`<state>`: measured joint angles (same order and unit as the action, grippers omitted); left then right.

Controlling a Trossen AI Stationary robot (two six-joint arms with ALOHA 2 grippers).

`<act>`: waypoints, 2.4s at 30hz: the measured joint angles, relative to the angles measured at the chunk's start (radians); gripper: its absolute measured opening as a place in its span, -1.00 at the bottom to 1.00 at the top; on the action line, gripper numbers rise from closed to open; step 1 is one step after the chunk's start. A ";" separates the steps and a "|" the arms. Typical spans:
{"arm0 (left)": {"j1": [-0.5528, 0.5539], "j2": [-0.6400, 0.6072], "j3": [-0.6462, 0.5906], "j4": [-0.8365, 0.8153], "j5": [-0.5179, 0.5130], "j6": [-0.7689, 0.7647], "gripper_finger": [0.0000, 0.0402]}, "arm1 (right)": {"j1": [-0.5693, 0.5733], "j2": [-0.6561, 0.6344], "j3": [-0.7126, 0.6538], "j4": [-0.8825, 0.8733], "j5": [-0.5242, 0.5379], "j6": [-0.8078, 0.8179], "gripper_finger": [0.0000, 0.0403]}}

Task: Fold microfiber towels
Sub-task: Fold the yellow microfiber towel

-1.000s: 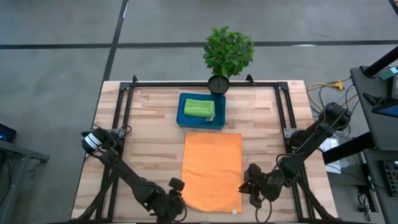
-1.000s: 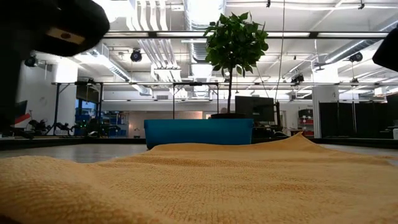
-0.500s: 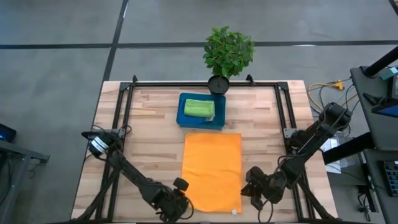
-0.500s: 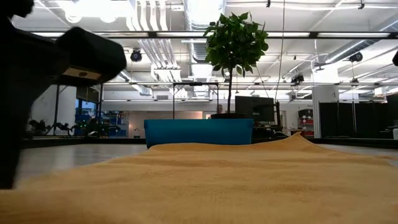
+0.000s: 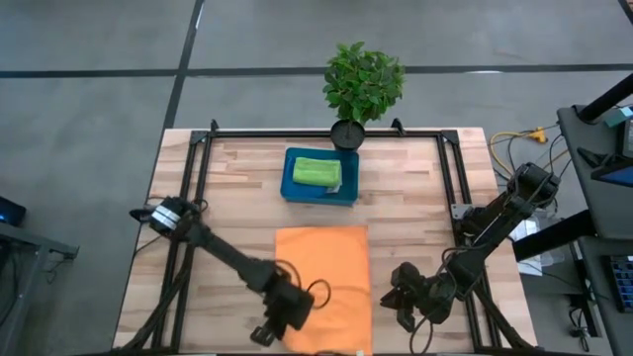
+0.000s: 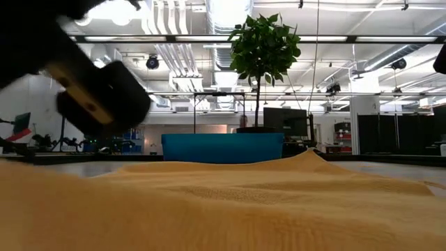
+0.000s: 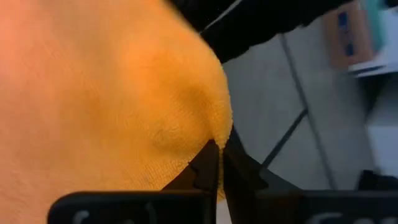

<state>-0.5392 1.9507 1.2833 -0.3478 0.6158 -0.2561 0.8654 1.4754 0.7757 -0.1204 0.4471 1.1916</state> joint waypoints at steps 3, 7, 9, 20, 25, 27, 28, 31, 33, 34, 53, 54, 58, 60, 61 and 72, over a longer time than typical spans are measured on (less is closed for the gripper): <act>0.057 0.001 -0.020 0.025 0.026 0.001 -1.00 | 0.000 0.000 0.000 0.000 0.001 0.006 -0.71; 0.138 0.000 -0.037 0.025 -0.021 0.008 -1.00 | 0.006 0.000 0.000 0.000 0.001 0.034 -0.71; 0.170 0.000 -0.042 0.023 -0.121 0.008 -1.00 | 0.010 0.000 0.000 0.000 0.001 0.040 -0.71; 0.219 -0.014 -0.037 0.020 -0.319 -0.025 -0.97 | 0.032 0.000 0.000 0.000 0.000 0.061 -0.71; 0.211 -0.045 -0.037 0.017 -0.336 0.009 -0.68 | 0.034 0.000 0.000 -0.001 0.000 0.034 -0.71; 0.205 -0.069 -0.041 0.007 -0.374 0.010 -0.52 | 0.033 0.000 0.000 -0.001 0.001 0.023 -0.71; 0.204 -0.075 -0.041 0.006 -0.385 0.011 -0.43 | 0.033 0.000 0.000 -0.002 0.001 0.023 -0.71; 0.194 -0.093 -0.042 -0.001 -0.387 0.020 -0.18 | 0.034 0.000 0.000 -0.004 0.001 0.022 -0.71; 0.177 -0.095 -0.043 -0.001 -0.391 0.019 -0.07 | 0.034 0.000 0.000 -0.004 0.000 0.019 -0.71; 0.163 -0.095 -0.043 -0.001 -0.395 0.022 -0.03 | 0.034 0.000 0.000 -0.005 0.000 0.015 -0.71; -0.052 -0.068 -0.046 -0.032 -1.000 0.253 0.02 | 0.034 0.000 0.000 -0.010 0.001 0.004 -0.71; -0.052 -0.068 -0.046 -0.031 -1.014 0.272 0.02 | 0.034 0.000 0.000 -0.010 0.000 0.004 -0.71; -0.055 -0.053 -0.047 -0.022 -1.046 0.416 0.02 | 0.034 0.000 0.000 -0.009 0.000 0.014 -0.71; -0.062 -0.035 -0.048 -0.029 -1.044 0.494 0.02 | 0.034 0.000 0.000 -0.008 0.000 0.023 -0.71; -0.066 -0.026 -0.046 -0.029 -1.043 0.521 0.02 | 0.034 0.000 0.000 -0.006 0.000 0.029 -0.71; -0.082 0.010 -0.014 -0.010 -1.174 0.612 0.02 | 0.054 0.000 0.000 -0.002 0.000 0.066 -0.71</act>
<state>-0.6212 1.9606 1.2694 -0.3580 -0.5583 0.3557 0.9192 1.4757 0.7761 -0.1223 0.4469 1.2574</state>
